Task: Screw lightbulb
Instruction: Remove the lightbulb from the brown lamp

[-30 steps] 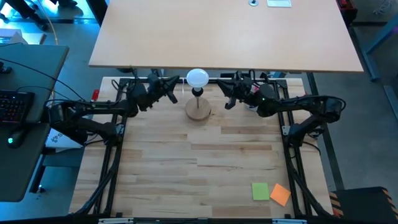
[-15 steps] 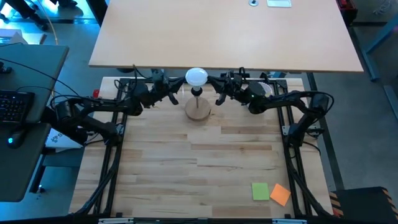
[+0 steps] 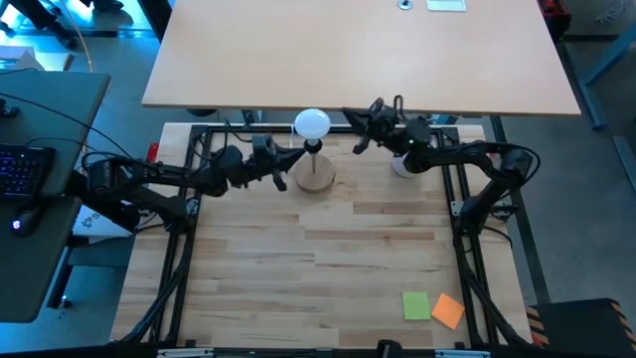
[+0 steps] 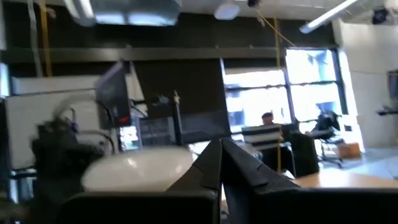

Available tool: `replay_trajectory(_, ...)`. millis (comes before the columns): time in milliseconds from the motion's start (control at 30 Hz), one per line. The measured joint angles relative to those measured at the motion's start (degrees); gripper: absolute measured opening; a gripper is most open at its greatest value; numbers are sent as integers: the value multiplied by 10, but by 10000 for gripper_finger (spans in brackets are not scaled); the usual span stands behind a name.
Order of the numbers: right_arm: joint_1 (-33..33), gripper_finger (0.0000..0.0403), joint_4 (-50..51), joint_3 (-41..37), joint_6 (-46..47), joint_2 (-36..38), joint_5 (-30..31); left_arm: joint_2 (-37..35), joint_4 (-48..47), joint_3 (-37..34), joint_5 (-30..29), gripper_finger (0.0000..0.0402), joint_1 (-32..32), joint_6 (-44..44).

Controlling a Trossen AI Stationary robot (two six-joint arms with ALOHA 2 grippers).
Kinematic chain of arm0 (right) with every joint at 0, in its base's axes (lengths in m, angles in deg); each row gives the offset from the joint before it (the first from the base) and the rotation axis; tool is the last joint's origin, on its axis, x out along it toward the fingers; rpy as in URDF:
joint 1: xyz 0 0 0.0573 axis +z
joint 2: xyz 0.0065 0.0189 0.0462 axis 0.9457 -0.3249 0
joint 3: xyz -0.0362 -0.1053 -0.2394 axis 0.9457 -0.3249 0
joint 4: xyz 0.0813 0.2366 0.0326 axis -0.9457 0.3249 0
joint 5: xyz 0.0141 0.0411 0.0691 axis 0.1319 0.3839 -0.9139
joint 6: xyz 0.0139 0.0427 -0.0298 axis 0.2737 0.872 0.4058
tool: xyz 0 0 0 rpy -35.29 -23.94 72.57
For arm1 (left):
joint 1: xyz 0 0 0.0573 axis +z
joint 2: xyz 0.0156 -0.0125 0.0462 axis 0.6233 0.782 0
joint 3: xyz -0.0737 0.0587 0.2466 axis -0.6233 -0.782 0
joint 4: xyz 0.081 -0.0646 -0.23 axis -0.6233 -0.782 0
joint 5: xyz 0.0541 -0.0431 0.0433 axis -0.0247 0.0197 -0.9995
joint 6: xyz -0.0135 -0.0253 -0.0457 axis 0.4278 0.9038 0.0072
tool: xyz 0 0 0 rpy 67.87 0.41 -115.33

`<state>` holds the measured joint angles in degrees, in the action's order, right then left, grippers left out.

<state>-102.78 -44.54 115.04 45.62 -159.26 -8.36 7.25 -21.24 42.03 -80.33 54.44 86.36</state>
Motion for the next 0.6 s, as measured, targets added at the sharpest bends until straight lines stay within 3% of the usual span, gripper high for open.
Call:
replay_trajectory(100,-13,0,-2,-12,12,24,-44,-15,-23,-31,-65,0,3,6)
replay_trajectory(233,8,0,4,-20,21,23,-80,-26,61,-65,-98,0,47,10)
replay_trajectory(433,51,0,-5,-20,-37,6,-53,-23,24,-25,7,0,146,47)
replay_trajectory(600,54,0,-9,-20,-59,5,-33,1,17,26,88,0,149,47)
